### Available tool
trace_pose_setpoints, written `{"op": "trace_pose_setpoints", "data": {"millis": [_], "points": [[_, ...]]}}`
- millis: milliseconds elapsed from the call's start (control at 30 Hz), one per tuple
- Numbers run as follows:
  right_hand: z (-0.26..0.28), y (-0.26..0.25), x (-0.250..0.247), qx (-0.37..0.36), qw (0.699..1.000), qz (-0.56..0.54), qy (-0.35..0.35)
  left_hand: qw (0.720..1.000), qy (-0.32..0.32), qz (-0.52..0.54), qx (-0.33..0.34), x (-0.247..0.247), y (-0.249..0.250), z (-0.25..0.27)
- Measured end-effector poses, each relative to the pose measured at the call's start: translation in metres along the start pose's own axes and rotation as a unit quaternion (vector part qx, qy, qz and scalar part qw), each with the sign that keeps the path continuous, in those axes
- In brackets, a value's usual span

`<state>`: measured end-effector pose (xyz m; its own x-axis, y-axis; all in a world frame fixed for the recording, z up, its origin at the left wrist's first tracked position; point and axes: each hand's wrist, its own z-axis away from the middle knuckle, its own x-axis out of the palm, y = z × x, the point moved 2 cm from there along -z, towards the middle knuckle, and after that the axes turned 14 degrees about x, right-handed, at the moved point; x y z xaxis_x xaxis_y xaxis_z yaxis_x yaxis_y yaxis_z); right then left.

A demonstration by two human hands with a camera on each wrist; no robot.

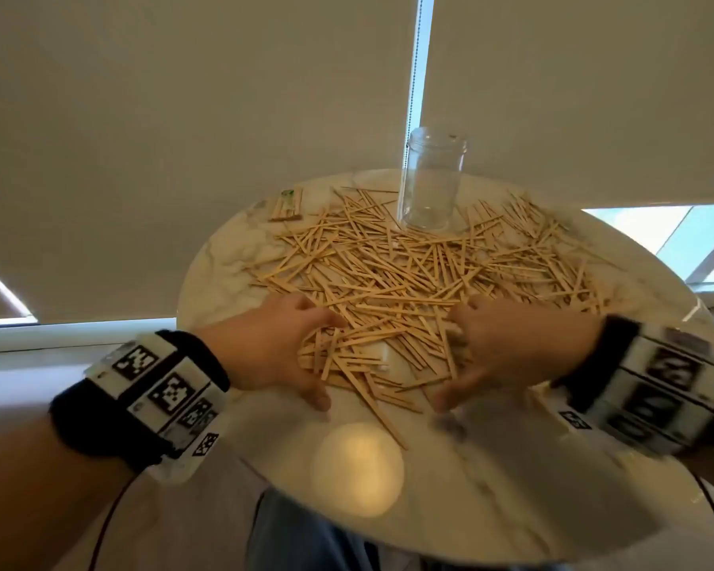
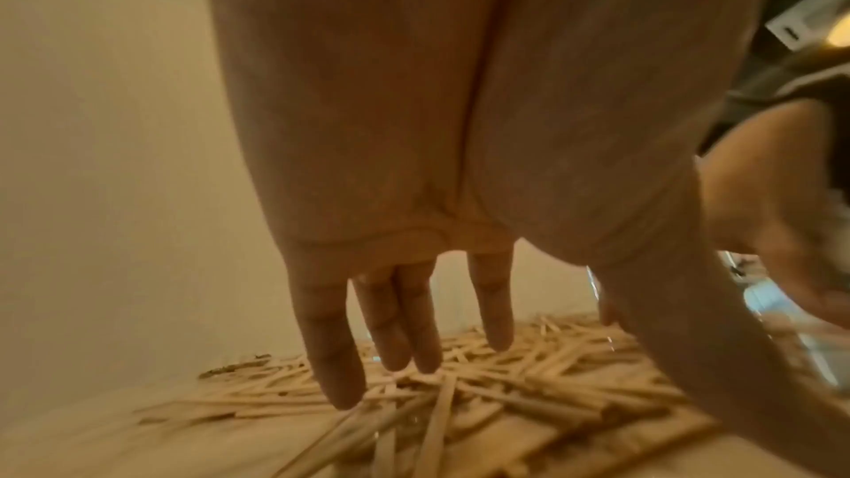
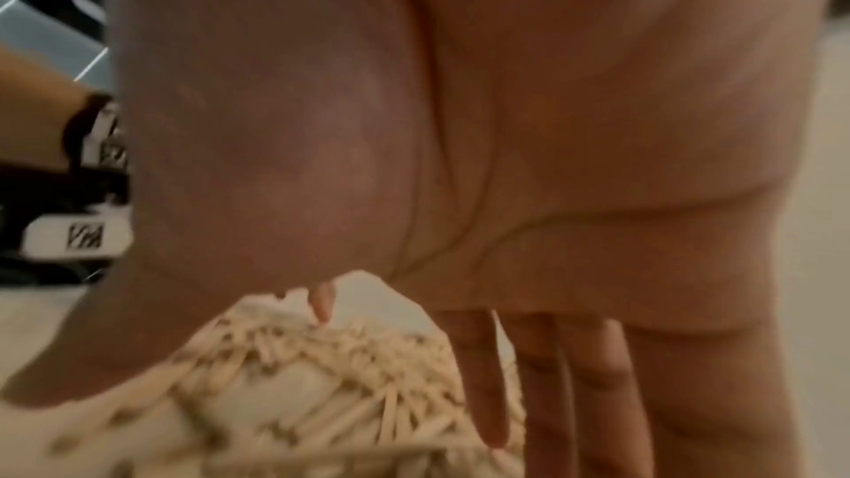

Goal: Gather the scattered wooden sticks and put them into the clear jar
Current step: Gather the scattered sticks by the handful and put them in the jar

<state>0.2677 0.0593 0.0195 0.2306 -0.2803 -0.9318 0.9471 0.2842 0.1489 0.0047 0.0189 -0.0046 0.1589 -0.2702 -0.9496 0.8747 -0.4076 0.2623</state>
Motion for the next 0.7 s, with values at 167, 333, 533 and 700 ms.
{"op": "trace_pose_setpoints", "data": {"millis": [167,333,533,700], "points": [[-0.023,-0.013,0.001,0.001,0.999,0.016,-0.038,0.998,-0.017,-0.06,-0.014,0.0,0.007,-0.024],[-0.041,-0.004,-0.004,-0.024,0.999,-0.03,-0.031,0.993,0.032,-0.067,-0.093,-0.003,0.004,-0.051],[-0.054,-0.002,-0.007,-0.046,0.998,-0.026,-0.027,0.988,-0.023,-0.095,-0.123,-0.01,0.016,-0.07],[-0.063,-0.004,-0.008,-0.042,0.999,-0.019,0.025,0.989,-0.01,-0.083,-0.119,-0.013,0.02,-0.083]]}}
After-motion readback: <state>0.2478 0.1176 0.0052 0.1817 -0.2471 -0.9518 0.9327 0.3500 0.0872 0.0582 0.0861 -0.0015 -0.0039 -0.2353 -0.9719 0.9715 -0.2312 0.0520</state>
